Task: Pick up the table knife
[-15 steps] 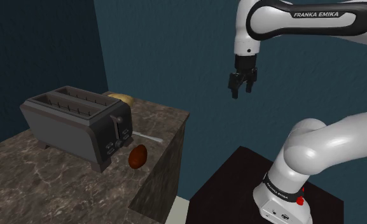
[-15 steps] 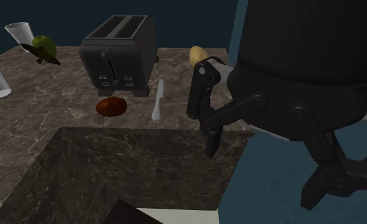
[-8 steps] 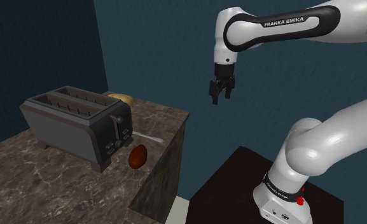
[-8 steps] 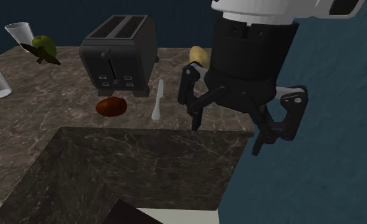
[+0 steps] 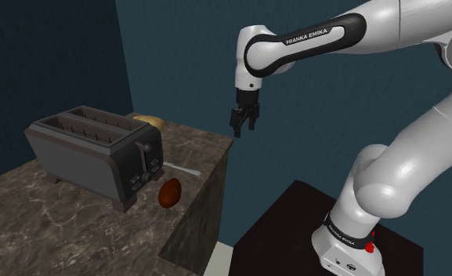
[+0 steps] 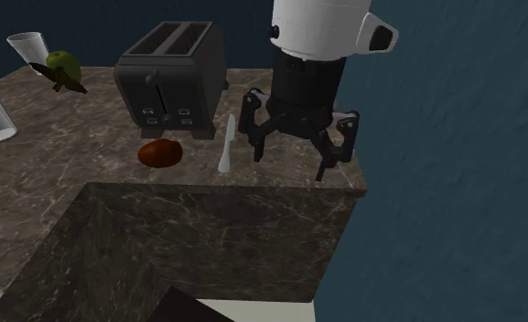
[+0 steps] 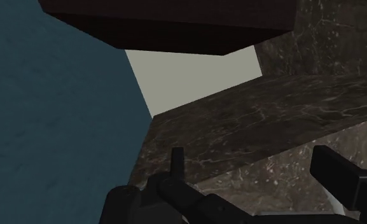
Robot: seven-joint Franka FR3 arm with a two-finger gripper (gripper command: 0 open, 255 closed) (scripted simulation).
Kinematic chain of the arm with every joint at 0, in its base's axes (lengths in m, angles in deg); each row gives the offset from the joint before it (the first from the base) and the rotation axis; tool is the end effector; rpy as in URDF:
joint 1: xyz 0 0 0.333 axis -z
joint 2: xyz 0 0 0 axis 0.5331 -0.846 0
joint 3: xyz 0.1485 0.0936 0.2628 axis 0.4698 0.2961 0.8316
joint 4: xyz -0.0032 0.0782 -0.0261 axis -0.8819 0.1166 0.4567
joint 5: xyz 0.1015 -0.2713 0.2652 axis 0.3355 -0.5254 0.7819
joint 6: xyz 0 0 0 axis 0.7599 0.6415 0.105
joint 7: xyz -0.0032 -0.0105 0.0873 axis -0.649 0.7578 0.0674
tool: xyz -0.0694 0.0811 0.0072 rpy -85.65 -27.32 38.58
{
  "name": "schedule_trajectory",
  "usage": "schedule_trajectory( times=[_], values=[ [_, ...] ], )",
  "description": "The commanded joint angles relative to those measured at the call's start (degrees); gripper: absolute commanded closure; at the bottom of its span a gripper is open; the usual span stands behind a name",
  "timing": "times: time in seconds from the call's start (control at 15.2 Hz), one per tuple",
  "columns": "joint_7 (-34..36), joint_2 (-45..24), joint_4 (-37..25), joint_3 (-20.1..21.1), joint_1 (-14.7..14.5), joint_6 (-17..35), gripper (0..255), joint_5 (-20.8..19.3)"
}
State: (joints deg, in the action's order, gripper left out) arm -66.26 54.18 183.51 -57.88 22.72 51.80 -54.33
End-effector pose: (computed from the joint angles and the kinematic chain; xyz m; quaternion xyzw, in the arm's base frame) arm 0.4241 0.0541 0.4626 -0.9975 -0.0338 0.0569 0.0233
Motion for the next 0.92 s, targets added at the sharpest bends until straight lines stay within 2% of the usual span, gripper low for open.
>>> schedule_trajectory(
  times=[0.0,0.4,0.86],
  values=[
    [-1.3,-3.5,-1.3,0.3,-1.1,2.7,0,1.4],
    [-5.2,-14.0,-7.4,1.9,-4.1,8.4,0,5.3],
    [-9.4,-25.8,-16.7,4.4,-6.8,12.6,0,9.1]
  ],
)
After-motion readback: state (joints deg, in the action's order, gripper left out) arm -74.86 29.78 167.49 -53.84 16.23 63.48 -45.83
